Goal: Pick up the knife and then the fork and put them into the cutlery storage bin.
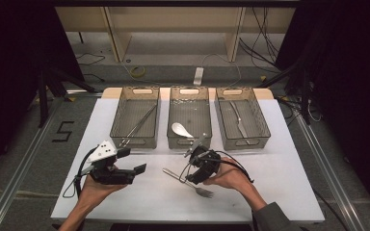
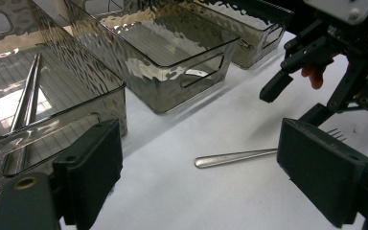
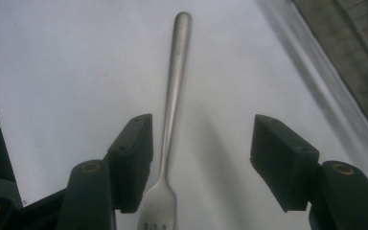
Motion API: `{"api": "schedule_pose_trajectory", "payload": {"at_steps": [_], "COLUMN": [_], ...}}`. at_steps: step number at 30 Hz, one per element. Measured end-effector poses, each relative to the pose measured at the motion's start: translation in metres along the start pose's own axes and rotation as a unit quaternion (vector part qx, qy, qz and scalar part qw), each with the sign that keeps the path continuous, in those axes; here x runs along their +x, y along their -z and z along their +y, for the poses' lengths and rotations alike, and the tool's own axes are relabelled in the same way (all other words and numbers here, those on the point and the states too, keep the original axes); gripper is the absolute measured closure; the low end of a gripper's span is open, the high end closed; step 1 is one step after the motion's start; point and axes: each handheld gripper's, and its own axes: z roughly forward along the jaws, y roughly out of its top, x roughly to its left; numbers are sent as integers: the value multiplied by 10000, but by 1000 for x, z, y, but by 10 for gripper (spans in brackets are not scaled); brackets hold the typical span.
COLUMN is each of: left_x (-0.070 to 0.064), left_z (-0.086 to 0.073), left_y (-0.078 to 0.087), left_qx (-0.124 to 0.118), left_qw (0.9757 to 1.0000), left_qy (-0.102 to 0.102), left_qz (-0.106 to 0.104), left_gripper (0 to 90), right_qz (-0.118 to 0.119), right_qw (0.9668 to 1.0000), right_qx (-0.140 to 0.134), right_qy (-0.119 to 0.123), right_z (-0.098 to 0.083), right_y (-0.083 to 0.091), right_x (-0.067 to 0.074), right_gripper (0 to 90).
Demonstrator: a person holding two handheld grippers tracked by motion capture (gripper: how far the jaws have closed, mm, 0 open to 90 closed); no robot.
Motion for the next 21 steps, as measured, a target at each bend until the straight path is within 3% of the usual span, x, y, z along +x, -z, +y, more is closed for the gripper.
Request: {"api": "schedule_pose_trajectory", "payload": {"at_steps": [3,21], "left_x": [0,0], "left_z": [0,0], "left_y": [0,0], "left_qx": [-6,-15], "left_qw": [10000,10000], "left_qy": [5,-4], "left_qz": [0,-34], "left_gripper": [153,153], "right_qz": [-13,25], "right_qw": [9999,9994], "right_qx": [83,255], "right_qy": [124,221], "right_z": [0,1], "right_y": [-4,-13], "right_x": [3,9], "right_gripper": [429,514]}}
